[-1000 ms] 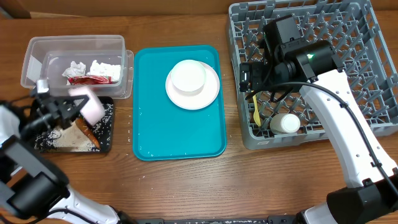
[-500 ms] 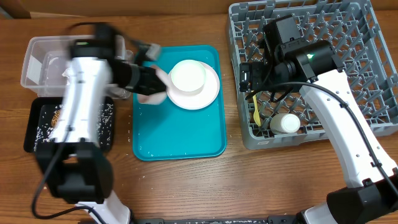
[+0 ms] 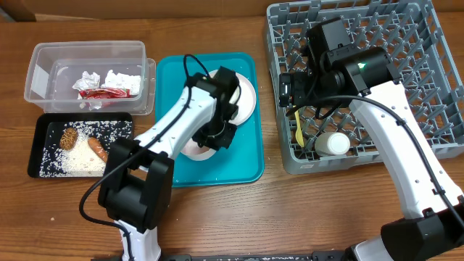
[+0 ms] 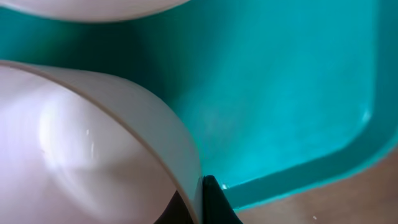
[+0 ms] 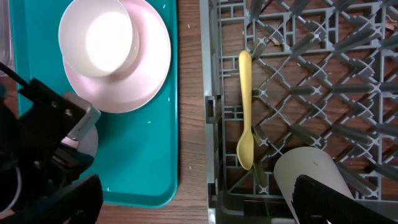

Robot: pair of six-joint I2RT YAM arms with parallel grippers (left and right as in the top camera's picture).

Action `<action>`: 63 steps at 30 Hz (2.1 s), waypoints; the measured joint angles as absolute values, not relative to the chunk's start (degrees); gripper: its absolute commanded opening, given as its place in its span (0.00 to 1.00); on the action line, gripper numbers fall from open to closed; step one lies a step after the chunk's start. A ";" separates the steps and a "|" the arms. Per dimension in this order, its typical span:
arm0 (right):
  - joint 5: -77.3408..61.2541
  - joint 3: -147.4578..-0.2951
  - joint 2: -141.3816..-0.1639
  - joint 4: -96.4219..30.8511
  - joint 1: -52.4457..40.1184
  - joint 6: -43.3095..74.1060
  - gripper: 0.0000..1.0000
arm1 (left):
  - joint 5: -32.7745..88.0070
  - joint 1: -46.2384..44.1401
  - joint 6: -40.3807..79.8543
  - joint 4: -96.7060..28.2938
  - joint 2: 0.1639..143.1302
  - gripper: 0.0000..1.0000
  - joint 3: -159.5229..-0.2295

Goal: Sort waste into correct bins and load items into the dishwasher
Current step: 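Return the empty pink bowl to the teal tray and release it, then reach the right gripper to the pink bowl and grasp its rim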

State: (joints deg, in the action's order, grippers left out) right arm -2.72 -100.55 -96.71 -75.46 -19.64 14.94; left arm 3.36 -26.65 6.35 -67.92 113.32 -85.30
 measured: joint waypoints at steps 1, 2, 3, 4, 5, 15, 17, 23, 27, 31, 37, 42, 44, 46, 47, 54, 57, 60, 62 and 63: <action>-2.72 -100.55 -96.71 -75.46 -19.64 14.96 1.00 | 2.57 -26.79 6.92 -67.57 113.32 0.15 -84.73; -2.72 -100.55 -96.71 -75.48 -19.64 14.96 1.00 | 1.87 -26.83 7.25 -67.22 113.32 0.23 -84.25; -2.72 -100.55 -96.71 -75.44 -19.64 14.96 1.00 | 1.28 -26.83 7.57 -66.85 113.32 0.27 -83.77; -2.72 -100.55 -96.71 -75.44 -19.64 14.94 1.00 | 0.82 -26.83 7.99 -66.52 113.32 0.31 -83.46; -2.74 -100.55 -96.71 -75.48 -19.64 14.94 1.00 | 0.45 -26.83 8.47 -66.17 113.32 0.33 -83.18; -2.72 -100.55 -96.71 -75.44 -19.64 14.96 1.00 | -0.71 -26.81 10.94 -67.16 113.32 0.34 -83.37; -2.74 -100.55 -96.71 -75.46 -19.64 14.94 1.00 | -0.71 -26.63 11.99 -69.41 113.34 0.34 -85.14; -5.32 -100.55 -96.71 -73.97 -19.64 14.98 1.00 | -0.69 -23.29 13.21 -76.99 113.34 0.35 -97.82; -9.85 -100.55 -96.71 -71.46 -19.73 14.94 1.00 | -0.36 -18.09 13.43 -79.35 113.34 0.41 -106.50; -14.22 -100.40 -97.03 -68.69 -21.23 14.98 0.99 | 2.83 -10.94 13.58 -79.13 113.32 0.43 -112.29; -16.69 -97.95 -99.00 -64.29 -27.22 15.03 0.92 | 6.24 -4.89 13.56 -78.67 113.32 0.42 -113.19; -16.12 -96.05 -102.76 -57.82 -33.67 17.63 0.87 | 7.33 -4.51 13.15 -78.61 113.32 0.43 -113.19; -14.68 -94.98 -104.07 -55.53 -35.77 19.66 0.84 | 7.49 -4.51 13.15 -78.17 113.32 0.43 -113.19; -13.04 -94.13 -105.71 -54.83 -37.43 22.11 0.81 | 7.55 -4.51 13.15 -77.56 113.32 0.45 -113.19; -12.12 -93.69 -106.76 -54.57 -38.26 23.66 0.79 | 7.55 -4.49 13.13 -77.19 113.32 0.45 -113.19; -9.80 -93.19 -114.02 -52.07 -39.75 29.10 0.62 | 7.51 -3.97 13.15 -76.20 113.32 0.47 -113.19; -10.26 -93.17 -116.64 -51.37 -39.75 30.26 0.56 | 7.27 -3.60 13.13 -76.23 113.32 0.47 -113.19; -11.05 -93.12 -118.43 -50.63 -39.75 31.05 0.50 | 6.83 -3.20 13.15 -76.20 113.32 0.49 -113.19; -11.60 -93.12 -119.24 -50.37 -39.75 31.40 0.43 | 6.66 -3.01 13.15 -76.14 113.32 0.50 -113.19; -11.81 -93.08 -119.55 -50.09 -39.75 31.53 0.39 | 6.66 -2.96 13.13 -76.05 113.32 0.52 -113.19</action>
